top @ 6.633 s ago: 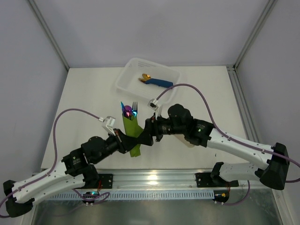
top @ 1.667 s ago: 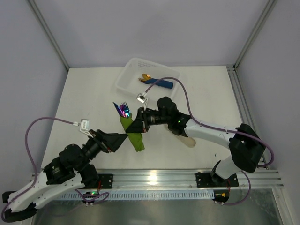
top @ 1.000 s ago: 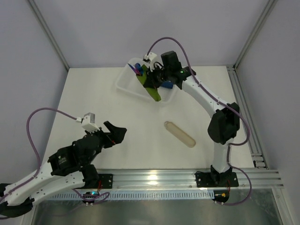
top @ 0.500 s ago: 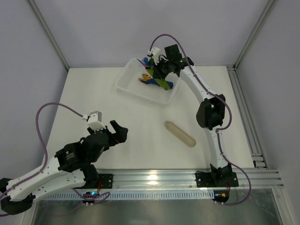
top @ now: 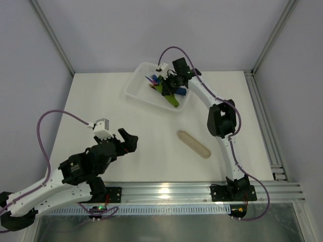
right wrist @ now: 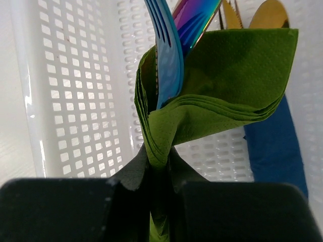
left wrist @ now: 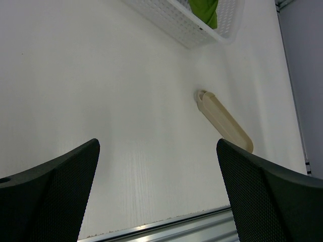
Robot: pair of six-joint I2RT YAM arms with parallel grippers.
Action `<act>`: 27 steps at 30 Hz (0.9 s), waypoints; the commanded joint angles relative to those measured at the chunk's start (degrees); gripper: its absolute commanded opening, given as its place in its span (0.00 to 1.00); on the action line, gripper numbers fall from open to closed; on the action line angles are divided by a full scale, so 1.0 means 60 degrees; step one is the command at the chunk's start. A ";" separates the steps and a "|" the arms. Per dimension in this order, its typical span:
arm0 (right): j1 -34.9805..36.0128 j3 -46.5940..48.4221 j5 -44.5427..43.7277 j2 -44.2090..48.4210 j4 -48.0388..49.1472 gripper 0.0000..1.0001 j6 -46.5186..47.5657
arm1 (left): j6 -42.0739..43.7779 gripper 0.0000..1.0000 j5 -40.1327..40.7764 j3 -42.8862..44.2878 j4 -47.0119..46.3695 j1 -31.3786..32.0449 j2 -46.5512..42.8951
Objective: Place the utensils on the paper napkin and roll it up
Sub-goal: Place the utensils in the bin.
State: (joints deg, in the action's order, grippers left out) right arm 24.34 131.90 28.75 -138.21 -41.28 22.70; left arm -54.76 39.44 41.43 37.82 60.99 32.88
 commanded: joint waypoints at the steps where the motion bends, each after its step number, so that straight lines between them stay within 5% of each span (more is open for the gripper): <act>1: 0.0206 -0.0068 0.0233 0.0126 0.0654 0.03 -0.0252 | 0.0002 0.99 0.0355 -0.0049 -0.0489 0.0001 -0.0075; 27: 0.1408 -0.1870 0.2489 0.0682 0.1986 0.04 -0.3355 | -0.0541 0.99 0.0326 -0.0313 0.0331 0.0015 -0.0954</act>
State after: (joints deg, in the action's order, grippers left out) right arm 32.05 120.18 39.29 -139.13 -35.55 8.32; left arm -56.95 39.44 39.59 38.94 60.99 27.90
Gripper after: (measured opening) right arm 0.115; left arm 0.991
